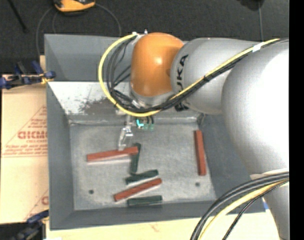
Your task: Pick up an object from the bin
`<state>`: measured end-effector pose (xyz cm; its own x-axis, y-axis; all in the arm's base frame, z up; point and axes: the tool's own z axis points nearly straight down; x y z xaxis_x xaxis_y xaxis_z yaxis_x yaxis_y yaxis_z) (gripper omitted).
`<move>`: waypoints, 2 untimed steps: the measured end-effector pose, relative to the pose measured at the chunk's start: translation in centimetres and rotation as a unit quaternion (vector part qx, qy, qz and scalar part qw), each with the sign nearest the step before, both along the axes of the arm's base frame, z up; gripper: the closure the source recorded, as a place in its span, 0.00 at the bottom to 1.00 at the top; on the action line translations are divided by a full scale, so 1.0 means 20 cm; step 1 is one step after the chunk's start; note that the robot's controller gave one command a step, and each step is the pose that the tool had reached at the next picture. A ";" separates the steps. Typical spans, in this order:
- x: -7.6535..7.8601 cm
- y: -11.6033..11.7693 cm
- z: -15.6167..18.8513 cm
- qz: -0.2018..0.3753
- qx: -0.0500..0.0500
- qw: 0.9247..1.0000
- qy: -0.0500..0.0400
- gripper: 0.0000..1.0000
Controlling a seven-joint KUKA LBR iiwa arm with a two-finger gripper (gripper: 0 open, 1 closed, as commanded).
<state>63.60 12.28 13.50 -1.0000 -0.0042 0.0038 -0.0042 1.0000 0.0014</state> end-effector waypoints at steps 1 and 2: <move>0.00 0.00 0.01 0.000 0.000 1.000 -0.001 0.00; 0.00 0.04 0.00 0.059 -0.001 0.998 -0.005 0.00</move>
Offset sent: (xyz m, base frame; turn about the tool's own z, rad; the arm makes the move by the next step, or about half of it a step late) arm -0.0123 0.0354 -0.0171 -0.3974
